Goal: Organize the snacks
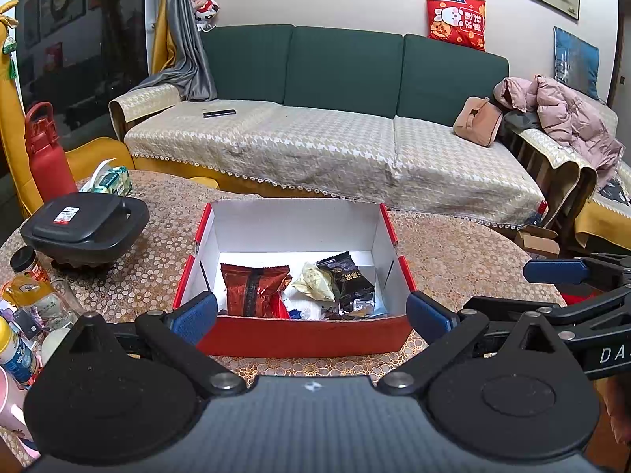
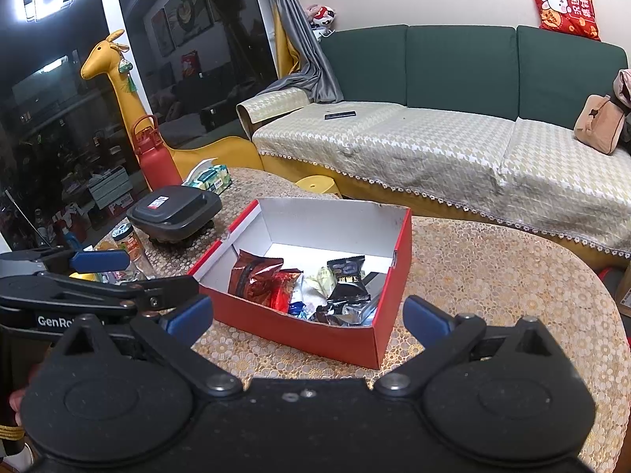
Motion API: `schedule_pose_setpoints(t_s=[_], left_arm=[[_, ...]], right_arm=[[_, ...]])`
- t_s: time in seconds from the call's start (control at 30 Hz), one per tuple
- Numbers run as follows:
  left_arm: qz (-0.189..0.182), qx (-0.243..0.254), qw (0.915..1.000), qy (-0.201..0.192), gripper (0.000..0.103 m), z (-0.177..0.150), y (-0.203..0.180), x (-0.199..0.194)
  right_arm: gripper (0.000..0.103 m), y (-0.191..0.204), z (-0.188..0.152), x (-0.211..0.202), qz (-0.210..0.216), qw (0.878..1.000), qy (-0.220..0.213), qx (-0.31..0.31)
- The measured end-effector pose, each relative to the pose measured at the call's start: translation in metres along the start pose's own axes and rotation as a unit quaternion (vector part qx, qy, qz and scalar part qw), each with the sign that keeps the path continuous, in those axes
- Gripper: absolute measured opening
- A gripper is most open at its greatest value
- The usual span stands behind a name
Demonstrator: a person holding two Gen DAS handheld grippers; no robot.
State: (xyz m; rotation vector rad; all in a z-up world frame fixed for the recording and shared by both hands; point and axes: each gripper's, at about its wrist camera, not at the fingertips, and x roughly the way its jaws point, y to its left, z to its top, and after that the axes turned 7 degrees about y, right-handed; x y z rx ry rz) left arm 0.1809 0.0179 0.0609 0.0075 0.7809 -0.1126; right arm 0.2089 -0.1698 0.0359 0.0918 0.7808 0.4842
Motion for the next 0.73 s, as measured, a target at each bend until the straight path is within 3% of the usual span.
schedule_pose_setpoints(t_s=[0.73], left_arm=[[-0.002, -0.002, 0.9999, 0.012, 0.103, -0.0072, -0.0004, 0.0089]], right_arm=[[0.103, -0.0016, -0.0101, 0.0071, 0.002, 1.0, 0.011, 0.01]])
